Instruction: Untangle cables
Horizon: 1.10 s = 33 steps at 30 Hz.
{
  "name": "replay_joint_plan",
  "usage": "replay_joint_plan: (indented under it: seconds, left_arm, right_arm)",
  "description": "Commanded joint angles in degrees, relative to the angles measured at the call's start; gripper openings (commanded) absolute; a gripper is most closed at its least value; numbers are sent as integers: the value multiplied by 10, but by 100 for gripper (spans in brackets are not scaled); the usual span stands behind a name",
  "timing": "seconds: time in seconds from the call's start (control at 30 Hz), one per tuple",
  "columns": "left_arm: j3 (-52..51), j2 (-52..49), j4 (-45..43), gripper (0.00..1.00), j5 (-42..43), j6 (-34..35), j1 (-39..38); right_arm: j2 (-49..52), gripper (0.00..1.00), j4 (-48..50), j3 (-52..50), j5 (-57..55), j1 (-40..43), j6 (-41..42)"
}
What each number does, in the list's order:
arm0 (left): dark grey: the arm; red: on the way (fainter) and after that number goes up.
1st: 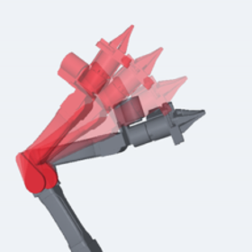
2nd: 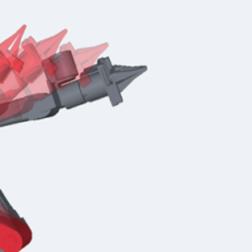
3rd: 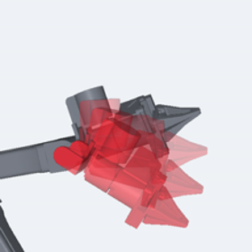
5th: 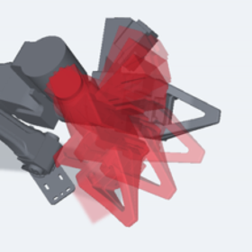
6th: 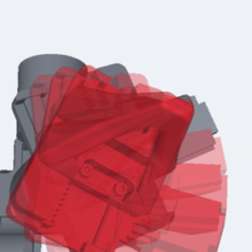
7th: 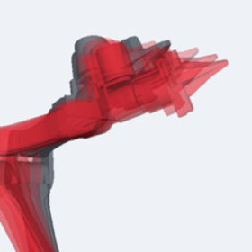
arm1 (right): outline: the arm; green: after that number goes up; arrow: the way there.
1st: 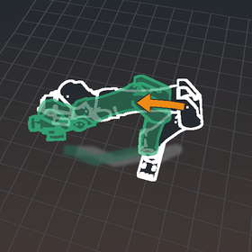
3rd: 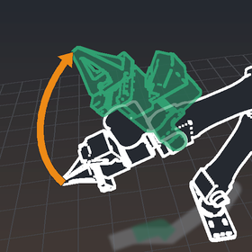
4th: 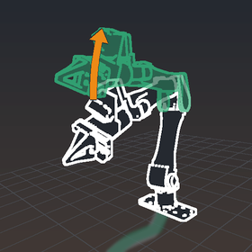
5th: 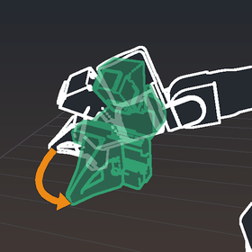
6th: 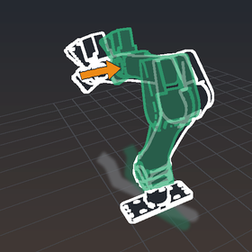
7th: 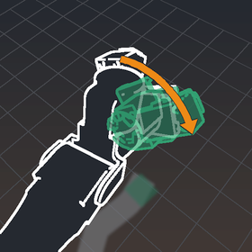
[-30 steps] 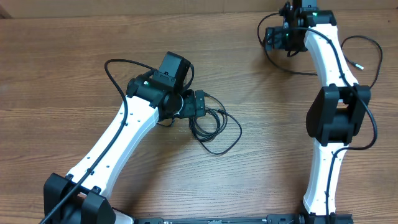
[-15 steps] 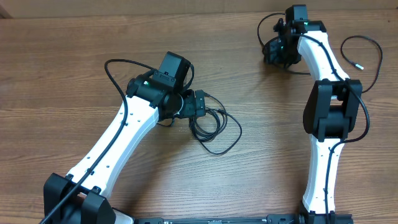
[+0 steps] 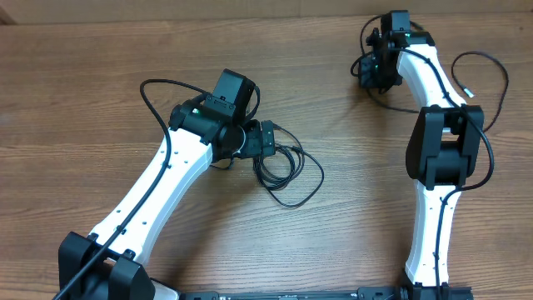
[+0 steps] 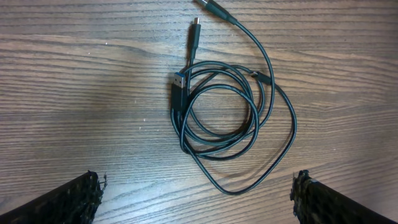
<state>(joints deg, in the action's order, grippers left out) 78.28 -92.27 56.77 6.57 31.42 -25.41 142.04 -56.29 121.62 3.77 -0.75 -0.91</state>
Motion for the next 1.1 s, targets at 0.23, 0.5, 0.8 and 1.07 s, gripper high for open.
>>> replay_joint_plan:
  seconds: [0.23,0.5,0.8,1.07]
  left_arm:
    - [-1,0,-1,100,-8,3,3]
    - [-1,0,-1,99,-8,3,3]
    - [-1,0,-1,100,-8,3,3]
    - [-1,0,-1,99,-8,3,3]
  right_arm:
    - [-63,4,-23,109,-93,26,134]
    - [-119,4,-43,131,-230,54,224]
    - [-121,4,-89,131,-330,97,314]
    - [-119,4,-90,116,-255,134,309]
